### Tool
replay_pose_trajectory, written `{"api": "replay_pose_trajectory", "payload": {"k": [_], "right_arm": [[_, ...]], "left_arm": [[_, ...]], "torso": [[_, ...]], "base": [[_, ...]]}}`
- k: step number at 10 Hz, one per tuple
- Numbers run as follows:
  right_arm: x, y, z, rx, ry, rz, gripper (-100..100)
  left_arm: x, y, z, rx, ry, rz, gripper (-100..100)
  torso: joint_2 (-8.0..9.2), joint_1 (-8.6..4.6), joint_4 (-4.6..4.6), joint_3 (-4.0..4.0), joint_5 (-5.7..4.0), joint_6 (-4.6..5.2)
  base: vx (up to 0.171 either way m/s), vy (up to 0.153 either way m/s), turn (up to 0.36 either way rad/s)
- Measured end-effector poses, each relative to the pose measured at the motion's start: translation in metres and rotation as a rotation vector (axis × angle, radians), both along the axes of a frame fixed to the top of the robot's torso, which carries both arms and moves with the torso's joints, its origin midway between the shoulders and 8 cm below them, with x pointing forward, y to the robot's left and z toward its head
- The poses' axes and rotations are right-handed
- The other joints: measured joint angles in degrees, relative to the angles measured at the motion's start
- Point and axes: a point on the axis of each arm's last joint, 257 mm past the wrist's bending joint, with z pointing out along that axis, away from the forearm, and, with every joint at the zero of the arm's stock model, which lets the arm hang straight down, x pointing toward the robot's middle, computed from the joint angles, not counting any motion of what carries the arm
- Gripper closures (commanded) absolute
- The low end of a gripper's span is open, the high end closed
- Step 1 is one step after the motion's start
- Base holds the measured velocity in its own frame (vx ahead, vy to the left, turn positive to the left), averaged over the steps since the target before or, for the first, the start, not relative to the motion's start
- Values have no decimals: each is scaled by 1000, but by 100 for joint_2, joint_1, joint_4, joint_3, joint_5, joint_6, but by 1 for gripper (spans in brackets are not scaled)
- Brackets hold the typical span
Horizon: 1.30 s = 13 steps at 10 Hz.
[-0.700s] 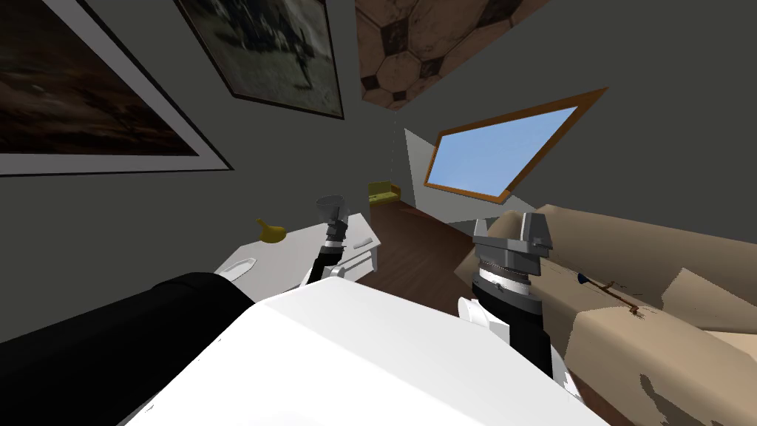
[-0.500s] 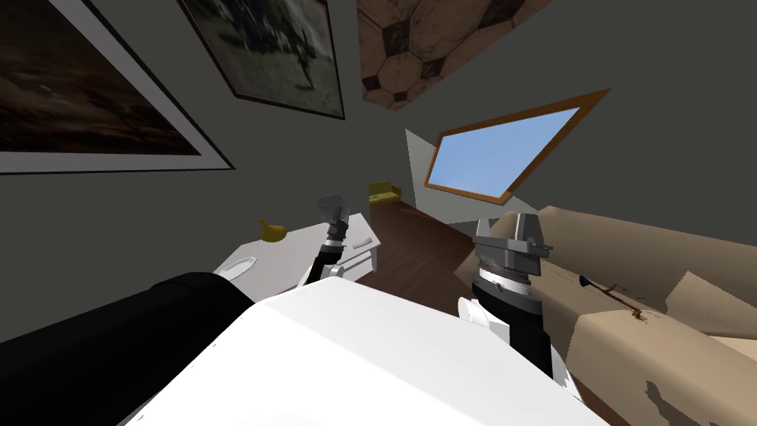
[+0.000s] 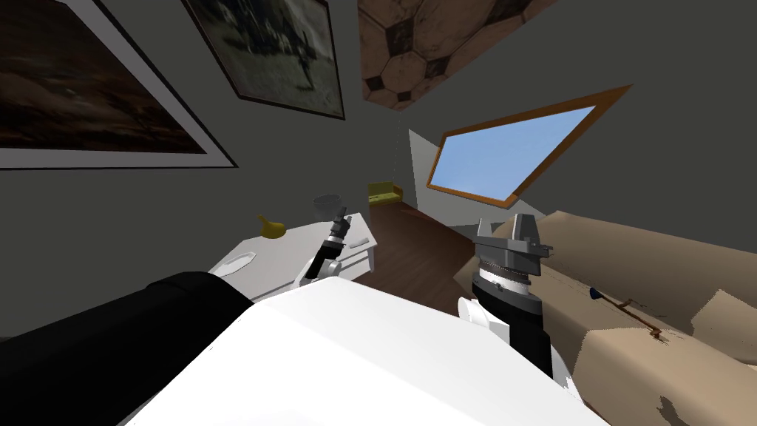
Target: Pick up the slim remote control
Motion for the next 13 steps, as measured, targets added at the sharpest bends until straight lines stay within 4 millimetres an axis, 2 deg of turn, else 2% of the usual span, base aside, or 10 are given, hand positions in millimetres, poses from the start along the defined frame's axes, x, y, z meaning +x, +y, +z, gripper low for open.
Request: {"api": "replay_pose_trajectory", "payload": {"k": [7,13], "right_arm": [[0,0,0,0,0,0,0],[0,0,0,0,0,0,0]], "left_arm": [[41,18,-37,-38,156,-9,-100],[67,39,-74,-97,299,7,-100]], "torso": [[5,28,1,3,6,0],[2,29,0,1,6,-1]], "base": [[39,-99,47],[40,-81,36]]}}
